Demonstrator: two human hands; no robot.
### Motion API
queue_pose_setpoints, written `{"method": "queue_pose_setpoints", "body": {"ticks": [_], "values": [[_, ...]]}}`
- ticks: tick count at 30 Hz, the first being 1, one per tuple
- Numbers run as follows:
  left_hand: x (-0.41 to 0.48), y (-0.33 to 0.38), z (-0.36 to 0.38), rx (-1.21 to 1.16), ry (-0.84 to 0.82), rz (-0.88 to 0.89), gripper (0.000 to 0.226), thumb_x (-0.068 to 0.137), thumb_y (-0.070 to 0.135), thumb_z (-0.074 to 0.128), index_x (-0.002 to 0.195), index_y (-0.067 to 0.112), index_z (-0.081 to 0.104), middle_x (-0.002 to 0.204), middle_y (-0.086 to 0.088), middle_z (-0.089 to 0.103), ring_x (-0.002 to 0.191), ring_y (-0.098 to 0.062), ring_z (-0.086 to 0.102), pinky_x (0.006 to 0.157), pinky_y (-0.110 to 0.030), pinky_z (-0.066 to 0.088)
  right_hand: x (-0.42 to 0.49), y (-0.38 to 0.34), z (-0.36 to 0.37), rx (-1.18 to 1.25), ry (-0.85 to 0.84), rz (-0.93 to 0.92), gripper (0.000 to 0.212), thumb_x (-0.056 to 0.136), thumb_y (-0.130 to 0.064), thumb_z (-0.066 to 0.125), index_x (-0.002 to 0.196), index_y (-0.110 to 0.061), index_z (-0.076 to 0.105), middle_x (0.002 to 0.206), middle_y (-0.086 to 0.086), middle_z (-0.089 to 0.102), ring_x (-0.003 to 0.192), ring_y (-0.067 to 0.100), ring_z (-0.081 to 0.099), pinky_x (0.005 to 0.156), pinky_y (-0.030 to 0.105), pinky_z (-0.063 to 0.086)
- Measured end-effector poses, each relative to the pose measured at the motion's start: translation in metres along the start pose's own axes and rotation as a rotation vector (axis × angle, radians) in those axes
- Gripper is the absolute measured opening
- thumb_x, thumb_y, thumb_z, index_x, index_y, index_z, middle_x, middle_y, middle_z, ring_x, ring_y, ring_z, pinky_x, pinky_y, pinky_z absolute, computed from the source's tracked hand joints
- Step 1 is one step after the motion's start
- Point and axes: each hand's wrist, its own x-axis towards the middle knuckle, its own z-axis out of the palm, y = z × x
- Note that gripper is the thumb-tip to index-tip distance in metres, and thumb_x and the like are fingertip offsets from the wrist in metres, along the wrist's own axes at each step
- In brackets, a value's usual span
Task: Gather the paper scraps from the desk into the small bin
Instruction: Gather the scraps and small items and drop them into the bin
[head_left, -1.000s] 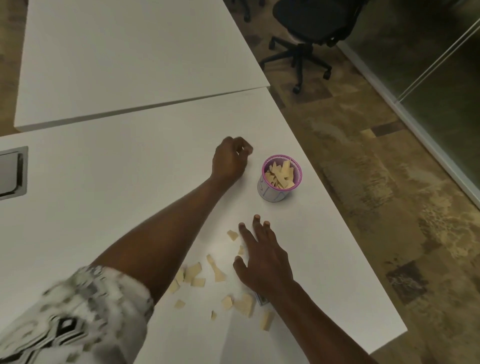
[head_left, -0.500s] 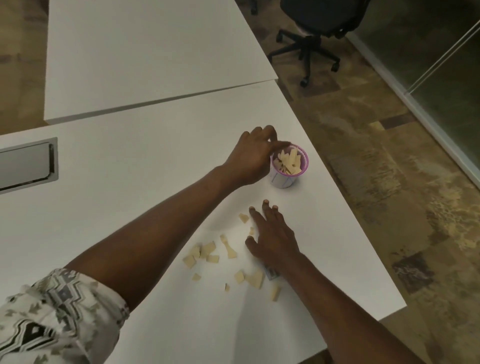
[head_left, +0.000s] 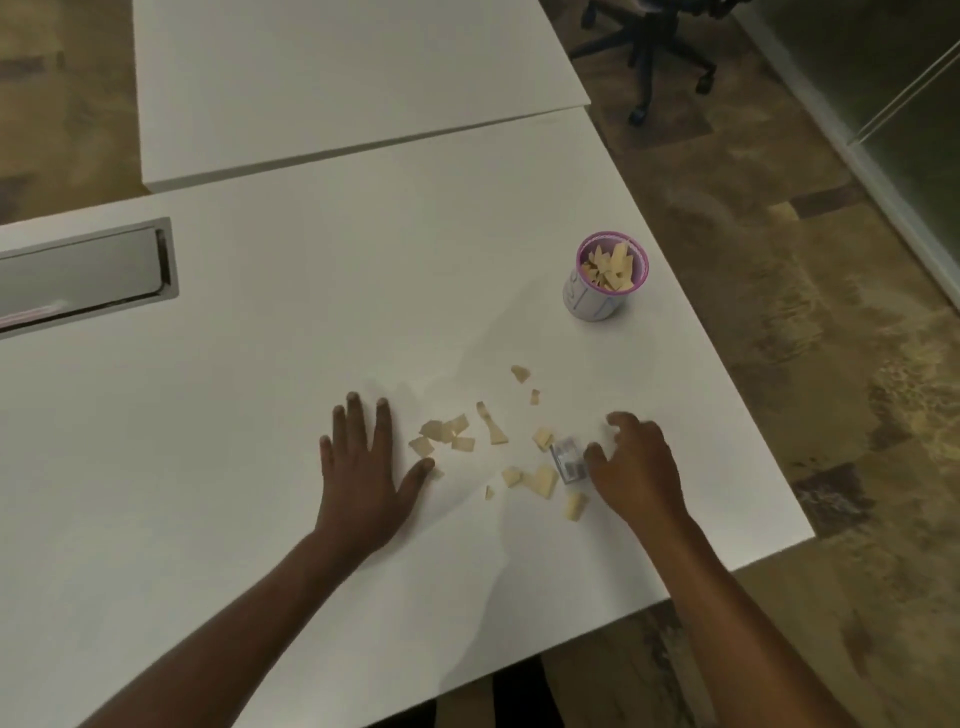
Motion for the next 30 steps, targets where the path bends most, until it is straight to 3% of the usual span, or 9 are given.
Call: {"method": "queue_pose_setpoints", "body": {"ticks": [3, 6, 14, 17, 19, 21, 23, 26, 30], "values": [[-0.018, -0.003, 0.024, -0.019, -0.024, -0.049, 0.107, 0.085, 0.080, 0.020, 0.160, 0.009, -0.007, 0.166, -0.020, -0.017, 0.155, -0.038, -0.010, 0.125, -0.057, 0.011, -0.035, 0.015, 0.019, 0.082, -0.054, 0.176, 0.053, 0.090, -0.026, 0.068, 0.136, -0.012, 0.045, 0.130, 0.017, 0.051, 0.104, 0.029, 0.058, 0.081, 0.029, 0.044], [-0.019, 0.008, 0.040, -0.005, -0.020, 0.006, 0.106, 0.088, 0.077, 0.022, 0.159, 0.004, -0.007, 0.166, -0.021, -0.018, 0.155, -0.037, -0.011, 0.126, -0.055, 0.011, -0.051, 0.013, 0.039, 0.193, -0.035, 0.219, 0.045, 0.092, -0.018, 0.065, 0.131, -0.008, 0.045, 0.127, 0.019, 0.053, 0.093, 0.021, 0.050, 0.080, 0.027, 0.042], [-0.010, 0.020, 0.055, 0.077, -0.027, 0.126, 0.103, 0.092, 0.074, 0.027, 0.159, 0.002, -0.002, 0.166, -0.023, -0.015, 0.155, -0.039, -0.011, 0.126, -0.053, 0.010, -0.033, -0.027, 0.053, 0.306, -0.063, 0.017, 0.032, 0.088, -0.008, 0.059, 0.119, -0.012, 0.058, 0.115, 0.007, 0.064, 0.108, 0.026, 0.060, 0.084, 0.023, 0.042], [-0.008, 0.010, 0.053, 0.091, -0.017, 0.203, 0.099, 0.094, 0.071, 0.030, 0.160, 0.004, 0.001, 0.168, -0.019, -0.012, 0.156, -0.036, -0.007, 0.126, -0.051, 0.012, -0.024, -0.025, 0.045, 0.218, 0.046, -0.115, 0.031, 0.086, -0.008, 0.063, 0.116, -0.014, 0.062, 0.112, 0.008, 0.060, 0.103, 0.026, 0.061, 0.082, 0.024, 0.043], [-0.005, 0.004, 0.050, 0.071, -0.001, 0.251, 0.096, 0.095, 0.068, 0.033, 0.160, 0.007, 0.000, 0.169, -0.014, -0.010, 0.157, -0.032, -0.005, 0.126, -0.045, 0.011, -0.017, -0.020, 0.042, 0.109, 0.064, -0.241, 0.046, 0.086, -0.009, 0.065, 0.130, -0.016, 0.056, 0.127, 0.009, 0.054, 0.115, 0.027, 0.056, 0.088, 0.032, 0.048], [-0.001, 0.000, 0.046, 0.044, -0.003, 0.282, 0.092, 0.096, 0.064, 0.037, 0.161, 0.010, 0.000, 0.170, -0.012, -0.008, 0.157, -0.030, -0.003, 0.126, -0.043, 0.010, -0.010, -0.018, 0.043, -0.031, -0.050, -0.349, 0.064, 0.089, -0.008, 0.061, 0.148, -0.020, 0.041, 0.153, 0.008, 0.037, 0.140, 0.027, 0.037, 0.106, 0.040, 0.044], [0.002, -0.001, 0.044, 0.034, -0.027, 0.309, 0.087, 0.098, 0.058, 0.041, 0.161, 0.013, 0.000, 0.170, -0.010, -0.009, 0.157, -0.028, -0.005, 0.127, -0.046, 0.011, -0.004, -0.019, 0.048, -0.148, -0.158, -0.443, 0.068, 0.093, -0.005, 0.053, 0.154, -0.026, 0.032, 0.164, 0.004, 0.021, 0.150, 0.025, 0.020, 0.111, 0.044, 0.040], [0.006, 0.003, 0.042, 0.045, -0.048, 0.339, 0.083, 0.099, 0.055, 0.039, 0.162, 0.019, -0.002, 0.170, -0.006, -0.010, 0.157, -0.026, -0.009, 0.127, -0.048, 0.009, 0.003, -0.021, 0.058, -0.351, -0.127, -0.574, 0.054, 0.094, -0.005, 0.051, 0.145, -0.023, 0.045, 0.155, 0.005, 0.035, 0.137, 0.030, 0.035, 0.089, 0.043, 0.053], [0.009, 0.010, 0.045, 0.105, -0.056, 0.371, 0.082, 0.100, 0.059, 0.034, 0.161, 0.019, -0.004, 0.169, -0.006, -0.013, 0.157, -0.026, -0.012, 0.127, -0.051, 0.005, 0.011, -0.022, 0.059, -0.419, 0.003, -0.601, 0.028, 0.093, -0.008, 0.053, 0.118, -0.019, 0.059, 0.118, 0.002, 0.052, 0.103, 0.026, 0.051, 0.062, 0.034, 0.051]]}}
